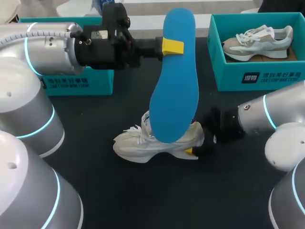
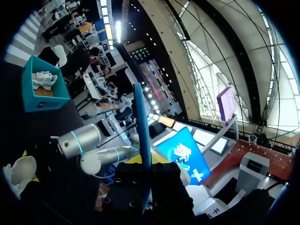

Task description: Take the shoe out of the shoebox, open the shoe tongue, remove and reinsert the insole, then place the shoe into the shoebox

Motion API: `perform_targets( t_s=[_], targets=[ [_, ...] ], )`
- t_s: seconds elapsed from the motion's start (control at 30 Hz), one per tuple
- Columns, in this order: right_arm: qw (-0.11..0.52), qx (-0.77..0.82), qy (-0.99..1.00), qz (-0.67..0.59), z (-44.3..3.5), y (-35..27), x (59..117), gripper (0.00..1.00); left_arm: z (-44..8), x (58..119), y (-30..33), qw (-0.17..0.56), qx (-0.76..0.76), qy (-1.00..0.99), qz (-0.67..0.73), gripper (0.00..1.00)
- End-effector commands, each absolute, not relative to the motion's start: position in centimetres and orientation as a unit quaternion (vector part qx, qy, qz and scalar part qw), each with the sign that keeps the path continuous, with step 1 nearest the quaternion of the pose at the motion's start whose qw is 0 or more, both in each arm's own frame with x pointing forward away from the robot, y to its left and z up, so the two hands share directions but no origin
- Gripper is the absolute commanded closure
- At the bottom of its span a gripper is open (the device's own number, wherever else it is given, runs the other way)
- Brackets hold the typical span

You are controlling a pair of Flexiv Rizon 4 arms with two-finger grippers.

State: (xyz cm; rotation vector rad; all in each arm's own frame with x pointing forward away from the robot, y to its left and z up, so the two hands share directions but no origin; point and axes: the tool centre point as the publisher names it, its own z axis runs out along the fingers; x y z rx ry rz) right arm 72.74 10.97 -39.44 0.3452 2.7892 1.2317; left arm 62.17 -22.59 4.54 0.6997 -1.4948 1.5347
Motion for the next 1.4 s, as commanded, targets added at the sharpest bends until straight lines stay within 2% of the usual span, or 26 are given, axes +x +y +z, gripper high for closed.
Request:
perform_targets(
  t_s=[0.03,0.67,1.17,1.4],
  targets=[
    [0.037,0.126,0.935,0.329,-37.4,10.4,71.9,0.0,4.5,62.1,-22.7,0.429,0.281,-0.6,0.614,1.0],
    [0.008,0.169,0.975,0.147,-32.6,9.8,71.5,0.0,4.5,62.1,-22.7,0.429,0.281,-0.6,0.614,1.0],
    [-0.001,0.171,0.983,0.07,-31.5,10.5,71.4,0.0,4.5,62.1,-22.7,0.429,0.281,-0.6,0.614,1.0],
    [-0.009,0.158,0.985,0.071,-31.6,11.0,71.1,0.0,4.5,62.1,-22.7,0.429,0.281,-0.6,0.614,1.0]
  ],
)
